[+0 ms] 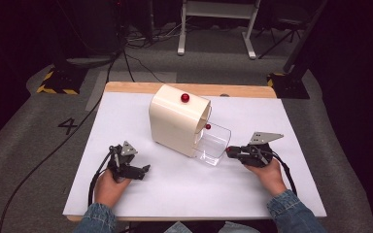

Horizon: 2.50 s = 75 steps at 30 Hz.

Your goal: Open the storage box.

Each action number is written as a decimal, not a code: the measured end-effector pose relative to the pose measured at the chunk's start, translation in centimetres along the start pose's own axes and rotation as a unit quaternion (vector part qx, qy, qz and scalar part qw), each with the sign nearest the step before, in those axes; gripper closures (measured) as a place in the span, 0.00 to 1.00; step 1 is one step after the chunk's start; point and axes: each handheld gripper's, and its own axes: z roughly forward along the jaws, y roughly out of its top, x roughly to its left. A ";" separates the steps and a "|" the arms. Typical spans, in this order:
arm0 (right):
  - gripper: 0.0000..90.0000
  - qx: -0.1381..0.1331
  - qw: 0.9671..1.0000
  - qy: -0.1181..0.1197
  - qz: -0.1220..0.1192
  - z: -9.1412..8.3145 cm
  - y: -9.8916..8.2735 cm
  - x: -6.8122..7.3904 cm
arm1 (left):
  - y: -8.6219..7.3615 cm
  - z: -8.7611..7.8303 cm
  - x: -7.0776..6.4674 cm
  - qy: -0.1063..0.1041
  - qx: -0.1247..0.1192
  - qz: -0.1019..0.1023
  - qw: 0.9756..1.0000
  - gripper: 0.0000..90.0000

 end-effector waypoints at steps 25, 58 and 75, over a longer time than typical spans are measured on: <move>0.75 0.044 0.999 -0.014 0.004 0.5 -2.0 -0.2 | 0.0 0.0 0.0 0.001 0.001 0.000 1.000 0.08; 0.63 -0.030 0.999 -0.019 -0.034 -4.0 7.1 1.4 | 0.0 0.0 0.0 0.002 -0.001 0.001 1.000 0.08; 0.68 -0.031 0.998 0.017 -0.049 2.1 9.5 0.9 | -0.1 0.0 -0.1 0.006 -0.002 0.002 1.000 0.09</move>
